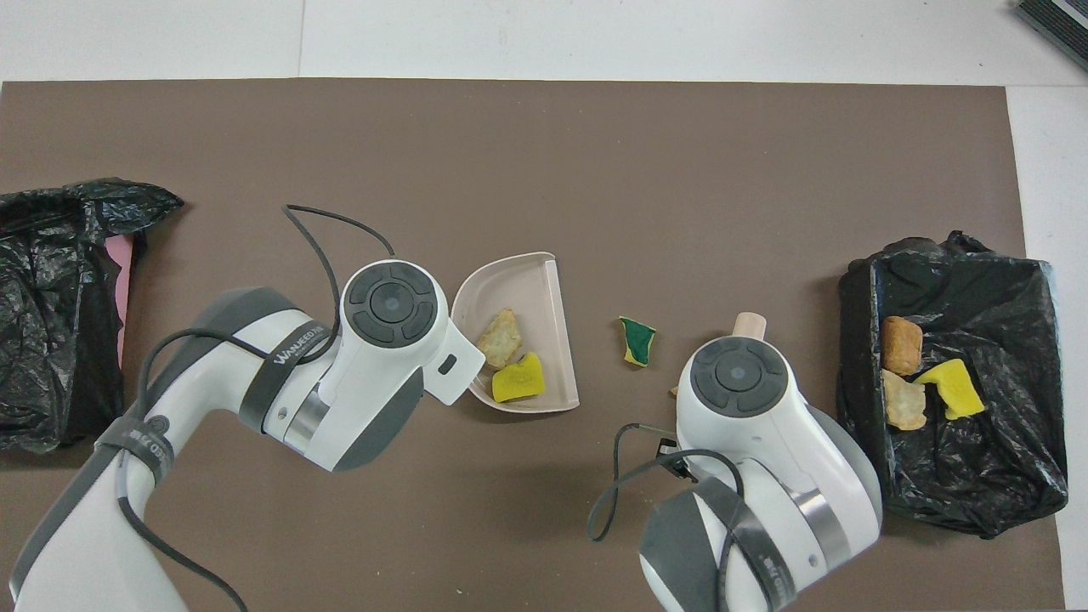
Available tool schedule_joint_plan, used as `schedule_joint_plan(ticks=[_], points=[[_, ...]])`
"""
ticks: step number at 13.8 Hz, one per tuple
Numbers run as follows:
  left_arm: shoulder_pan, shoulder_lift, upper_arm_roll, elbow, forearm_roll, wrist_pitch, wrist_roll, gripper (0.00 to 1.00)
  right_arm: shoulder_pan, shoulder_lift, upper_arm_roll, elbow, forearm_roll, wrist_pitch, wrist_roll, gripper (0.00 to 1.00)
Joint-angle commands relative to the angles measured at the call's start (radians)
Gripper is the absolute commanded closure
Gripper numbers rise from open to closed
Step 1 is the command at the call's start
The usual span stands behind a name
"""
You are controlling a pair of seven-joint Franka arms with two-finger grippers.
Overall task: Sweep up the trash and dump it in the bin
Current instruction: 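Sweep the remaining pieces into the dustpan with the right gripper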
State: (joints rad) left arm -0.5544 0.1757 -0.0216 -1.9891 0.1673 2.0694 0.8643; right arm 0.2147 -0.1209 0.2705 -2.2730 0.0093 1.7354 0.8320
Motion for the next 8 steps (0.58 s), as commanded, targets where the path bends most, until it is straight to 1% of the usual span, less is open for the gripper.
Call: schedule_joint_plan(ticks=[1,2,4,6,8], points=[[-0.051,-0.047,0.012,-0.049,0.02,-0.019,-0.005,1.0,-0.005,-0.106,0.012,-0.134,-0.008,0.076,0.03,1.0],[-0.059,-0.054,0.012,-0.057,0.02,-0.019,-0.037,1.0,-0.006,-0.088,0.012,-0.141,0.015,0.12,0.024,1.0],[-0.09,-0.067,0.012,-0.074,0.02,-0.019,-0.065,1.0,0.002,-0.021,0.013,-0.142,0.031,0.189,-0.035,1.0],[-0.111,-0.082,0.012,-0.094,0.02,-0.015,-0.093,1.0,-0.008,0.015,0.012,-0.14,0.043,0.258,-0.166,1.0],[-0.113,-0.084,0.011,-0.105,0.02,-0.005,-0.134,1.0,-0.009,0.032,0.013,-0.12,0.06,0.269,-0.288,1.0]])
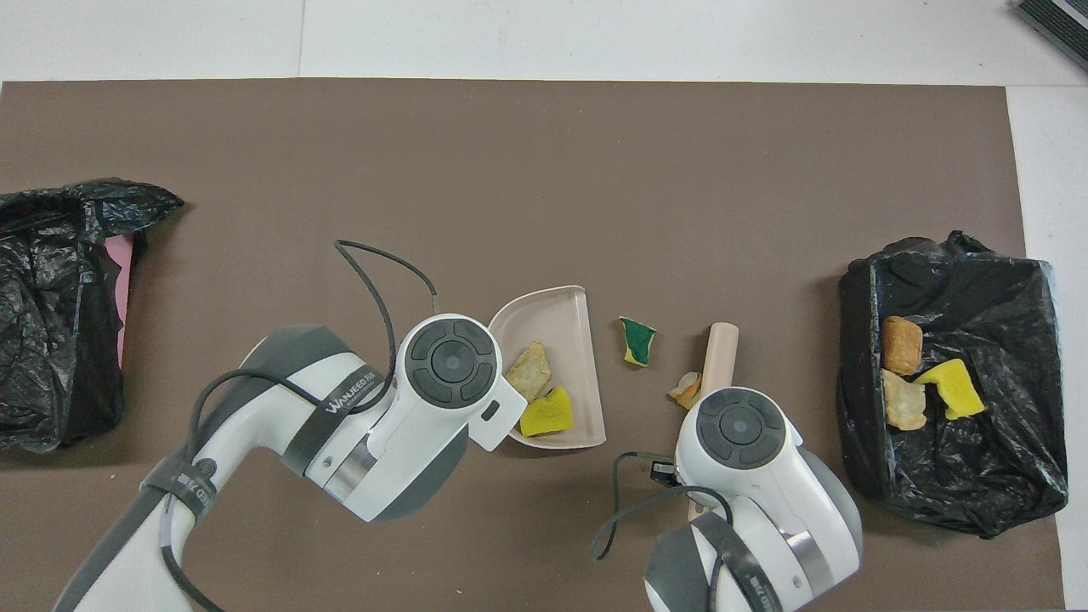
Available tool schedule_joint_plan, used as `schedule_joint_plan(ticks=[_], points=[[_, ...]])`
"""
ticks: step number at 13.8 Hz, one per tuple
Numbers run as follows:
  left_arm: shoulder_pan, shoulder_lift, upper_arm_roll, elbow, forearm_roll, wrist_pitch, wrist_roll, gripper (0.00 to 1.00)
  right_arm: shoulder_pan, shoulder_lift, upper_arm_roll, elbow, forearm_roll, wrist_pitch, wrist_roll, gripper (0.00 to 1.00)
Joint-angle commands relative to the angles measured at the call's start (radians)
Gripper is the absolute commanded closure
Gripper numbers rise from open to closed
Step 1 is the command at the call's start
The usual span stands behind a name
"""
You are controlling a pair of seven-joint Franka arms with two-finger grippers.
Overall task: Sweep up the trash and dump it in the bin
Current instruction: 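Sweep the remaining pieces into the dustpan with the right gripper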
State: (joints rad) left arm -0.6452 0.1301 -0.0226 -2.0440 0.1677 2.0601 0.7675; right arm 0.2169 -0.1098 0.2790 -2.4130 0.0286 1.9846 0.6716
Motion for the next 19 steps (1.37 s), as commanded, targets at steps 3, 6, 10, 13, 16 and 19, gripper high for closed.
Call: schedule_joint_plan(ticks=[3,6,10,13,16,19], points=[[-0.018,-0.04,0.012,-0.051,0.019,0.011,-0.037,1.0,0.054,0.015,0.011,0.035,0.068,-0.009,-0.433,1.0],[-0.011,-0.044,0.012,-0.084,0.019,0.047,-0.039,1.0,0.137,0.013,0.012,0.074,0.138,-0.047,-0.498,1.0],[0.001,-0.041,0.012,-0.101,0.016,0.09,-0.04,1.0,0.136,0.036,0.008,0.214,0.16,-0.149,-0.48,1.0],[0.042,-0.024,0.012,-0.081,0.009,0.095,-0.025,1.0,0.082,0.015,0.002,0.27,0.159,-0.239,-0.478,1.0],[0.081,-0.012,0.01,-0.059,-0.008,0.095,-0.013,1.0,0.082,0.001,0.002,0.284,0.157,-0.257,-0.463,1.0],[0.137,-0.012,0.01,-0.029,-0.077,0.095,0.05,1.0,0.09,-0.001,0.009,0.314,0.142,-0.293,-0.376,1.0]])
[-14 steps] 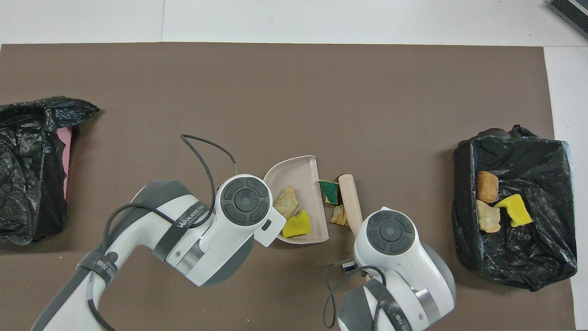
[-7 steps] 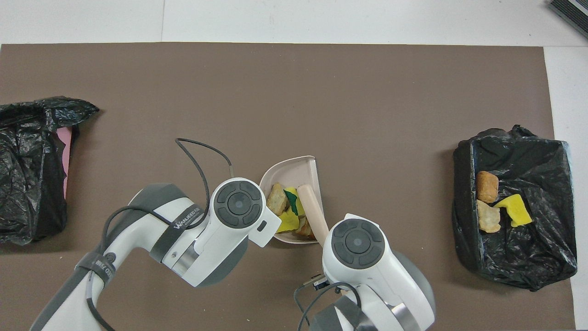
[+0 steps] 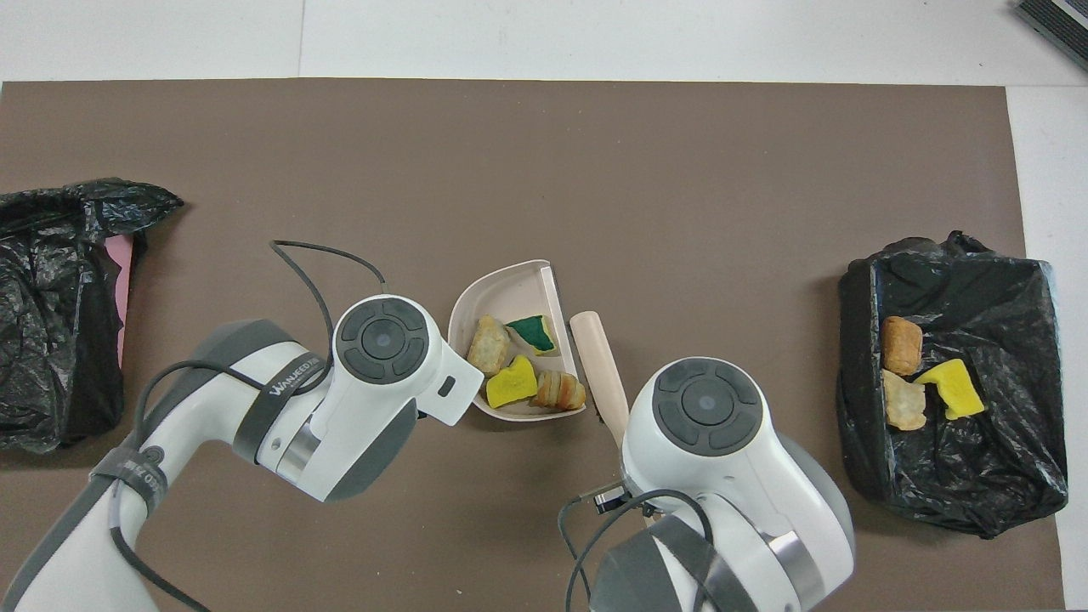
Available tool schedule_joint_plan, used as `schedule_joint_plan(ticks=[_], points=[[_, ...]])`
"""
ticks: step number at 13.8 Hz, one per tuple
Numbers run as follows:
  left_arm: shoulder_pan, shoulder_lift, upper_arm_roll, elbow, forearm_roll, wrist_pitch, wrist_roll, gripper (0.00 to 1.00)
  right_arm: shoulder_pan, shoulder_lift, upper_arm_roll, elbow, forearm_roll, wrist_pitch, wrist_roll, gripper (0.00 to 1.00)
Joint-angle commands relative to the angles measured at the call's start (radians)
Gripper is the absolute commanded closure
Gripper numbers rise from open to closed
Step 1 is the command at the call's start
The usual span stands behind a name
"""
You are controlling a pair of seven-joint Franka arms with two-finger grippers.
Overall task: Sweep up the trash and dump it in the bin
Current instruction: 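Carry the loaded dustpan to the black bag with the left gripper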
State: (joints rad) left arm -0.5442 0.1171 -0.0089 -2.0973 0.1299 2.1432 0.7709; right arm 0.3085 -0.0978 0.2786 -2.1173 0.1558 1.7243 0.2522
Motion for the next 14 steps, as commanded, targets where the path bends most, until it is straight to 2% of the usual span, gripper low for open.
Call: schedule_joint_plan(ticks=[1,3,5,7,8,11,14], points=[[0.062,0.001,-0.005,0.051,-0.045,0.004,0.082,1.0,0.004,-0.019,0.011,0.013,0.018,-0.031,0.067,1.0],[0.108,0.001,-0.003,0.104,-0.09,-0.026,0.152,1.0,0.027,-0.052,0.014,-0.027,0.034,-0.009,0.145,1.0],[0.153,0.003,-0.003,0.176,-0.121,-0.107,0.227,1.0,0.093,-0.1,0.014,-0.073,0.051,0.011,0.285,1.0],[0.228,0.003,-0.005,0.235,-0.145,-0.173,0.318,1.0,0.142,-0.16,0.014,-0.131,0.103,0.015,0.317,1.0],[0.266,0.001,-0.003,0.264,-0.168,-0.202,0.37,1.0,0.17,-0.164,0.016,-0.141,0.131,0.024,0.341,1.0],[0.389,0.006,-0.005,0.345,-0.19,-0.284,0.532,1.0,0.32,-0.114,0.016,-0.177,0.178,0.156,0.459,1.0],[0.502,0.01,-0.005,0.365,-0.196,-0.295,0.677,1.0,0.404,-0.031,0.016,-0.178,0.192,0.268,0.533,1.0]])
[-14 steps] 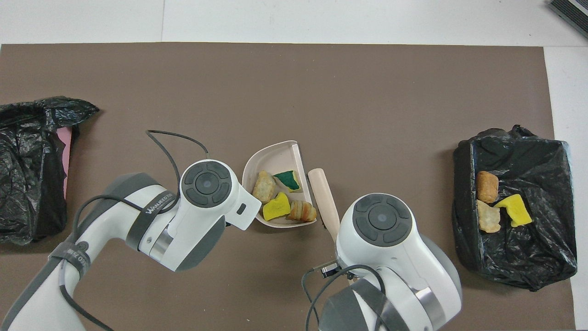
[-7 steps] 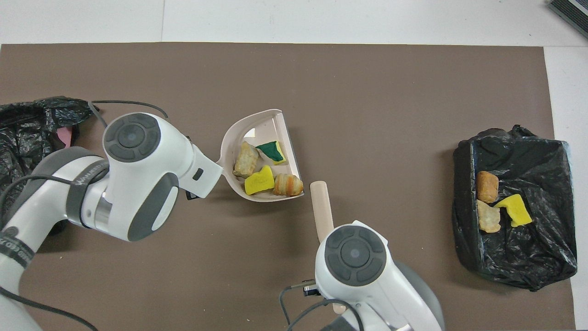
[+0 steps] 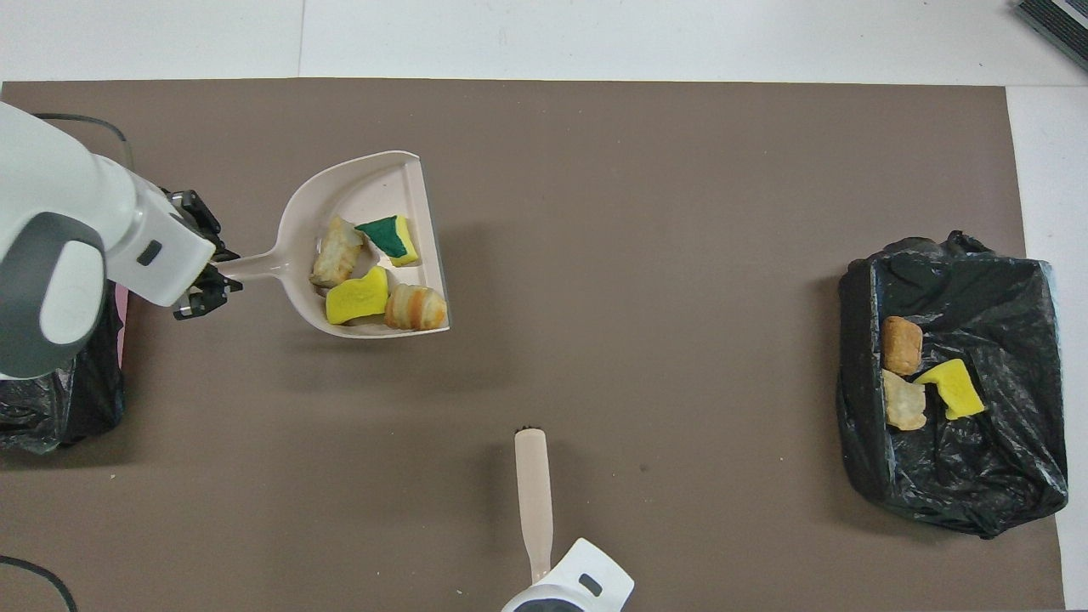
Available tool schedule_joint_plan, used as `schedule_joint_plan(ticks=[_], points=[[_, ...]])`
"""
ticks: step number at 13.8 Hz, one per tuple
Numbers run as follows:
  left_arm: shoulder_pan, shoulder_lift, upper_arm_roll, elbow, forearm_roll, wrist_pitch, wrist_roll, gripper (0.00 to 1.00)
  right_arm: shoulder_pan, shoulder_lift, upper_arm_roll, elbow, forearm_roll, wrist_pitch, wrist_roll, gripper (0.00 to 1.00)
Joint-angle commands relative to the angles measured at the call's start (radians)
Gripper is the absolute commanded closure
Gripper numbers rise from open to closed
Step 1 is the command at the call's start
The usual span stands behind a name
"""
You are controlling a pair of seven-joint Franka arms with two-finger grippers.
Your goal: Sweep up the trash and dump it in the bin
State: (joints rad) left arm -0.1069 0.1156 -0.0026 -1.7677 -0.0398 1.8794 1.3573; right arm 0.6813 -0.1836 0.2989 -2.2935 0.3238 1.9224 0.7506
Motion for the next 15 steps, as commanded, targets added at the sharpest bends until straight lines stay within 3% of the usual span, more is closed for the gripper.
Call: schedule_joint_plan(ticks=[1,3,7,9,12,15], points=[[0.108,0.013,-0.01,0.037,-0.026,-0.026,0.141,1.0,0.058,0.097,-0.004,-0.001,0.024,0.12,0.064,1.0],[0.205,0.013,-0.007,0.036,-0.026,-0.014,0.248,1.0,0.086,0.153,-0.004,-0.001,0.024,0.176,0.09,1.0],[0.416,0.048,-0.004,0.045,-0.009,0.029,0.517,1.0,0.092,0.151,-0.004,-0.02,0.024,0.188,0.069,0.97],[0.496,0.09,-0.004,0.089,0.017,0.03,0.587,1.0,0.092,0.154,-0.004,-0.02,0.024,0.19,0.064,0.82],[0.582,0.162,-0.004,0.218,0.092,0.015,0.654,1.0,0.075,0.17,-0.01,-0.011,0.006,0.188,0.069,0.5],[0.599,0.168,0.0,0.229,0.17,0.058,0.651,1.0,-0.043,0.208,-0.014,0.061,-0.002,0.19,0.061,0.3]])
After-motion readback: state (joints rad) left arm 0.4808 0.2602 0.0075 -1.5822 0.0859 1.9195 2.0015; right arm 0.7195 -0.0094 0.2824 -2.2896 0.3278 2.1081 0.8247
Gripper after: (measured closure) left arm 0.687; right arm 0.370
